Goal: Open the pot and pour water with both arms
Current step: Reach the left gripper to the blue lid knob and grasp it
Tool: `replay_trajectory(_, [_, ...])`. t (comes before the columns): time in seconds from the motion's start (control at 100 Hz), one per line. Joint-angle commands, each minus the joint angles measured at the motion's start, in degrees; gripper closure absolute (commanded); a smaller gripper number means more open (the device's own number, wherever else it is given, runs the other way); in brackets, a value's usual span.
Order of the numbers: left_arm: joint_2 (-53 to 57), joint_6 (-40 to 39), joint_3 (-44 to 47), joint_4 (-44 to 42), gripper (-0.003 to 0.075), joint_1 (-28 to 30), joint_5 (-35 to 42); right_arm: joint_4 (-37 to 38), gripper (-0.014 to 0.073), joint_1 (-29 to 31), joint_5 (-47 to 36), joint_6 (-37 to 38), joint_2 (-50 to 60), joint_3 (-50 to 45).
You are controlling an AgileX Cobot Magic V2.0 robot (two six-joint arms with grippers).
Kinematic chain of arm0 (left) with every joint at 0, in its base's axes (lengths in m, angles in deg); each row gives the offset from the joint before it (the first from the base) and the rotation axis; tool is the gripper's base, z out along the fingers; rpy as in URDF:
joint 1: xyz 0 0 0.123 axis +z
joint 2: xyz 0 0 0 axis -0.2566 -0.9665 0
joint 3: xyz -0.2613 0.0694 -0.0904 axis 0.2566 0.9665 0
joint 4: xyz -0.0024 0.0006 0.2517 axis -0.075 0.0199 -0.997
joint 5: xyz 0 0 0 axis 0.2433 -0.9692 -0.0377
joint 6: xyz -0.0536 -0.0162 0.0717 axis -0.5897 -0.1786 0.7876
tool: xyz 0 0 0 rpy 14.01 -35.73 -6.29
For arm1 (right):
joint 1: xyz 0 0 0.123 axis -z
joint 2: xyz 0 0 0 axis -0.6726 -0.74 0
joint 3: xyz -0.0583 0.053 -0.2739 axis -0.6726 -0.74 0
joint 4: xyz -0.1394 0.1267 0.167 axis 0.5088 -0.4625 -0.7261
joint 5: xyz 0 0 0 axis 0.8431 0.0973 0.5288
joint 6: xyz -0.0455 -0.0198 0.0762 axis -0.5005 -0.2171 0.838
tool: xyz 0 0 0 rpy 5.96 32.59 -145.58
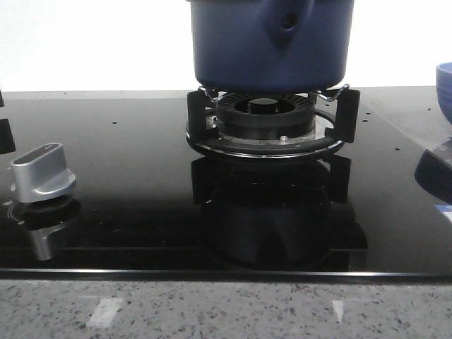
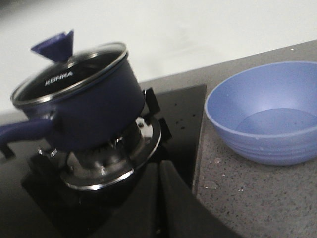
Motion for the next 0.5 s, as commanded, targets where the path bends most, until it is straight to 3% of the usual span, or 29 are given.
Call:
replay_trajectory(0.0, [-4.8,5.2,-7.4,-0.1,0.0741,-0.3,-1.3,1.6,0.0659,0.4,1.0,-4.5,-6.7,7.5])
replay_trajectory(0.23, [-14.3,21.7,-19.1,5.0,0.0740,-0.3,-10.5,2.1,0.0660,-2.1,4.3,-5.3,-18.2,15.8])
replay_trajectory(0.49, [-19.9,43.4,-21.5,22.7,0.0736,-2.3,-11.6,2.1,0.0649,-2.7,4.9,-6.4,-21.0,18.6])
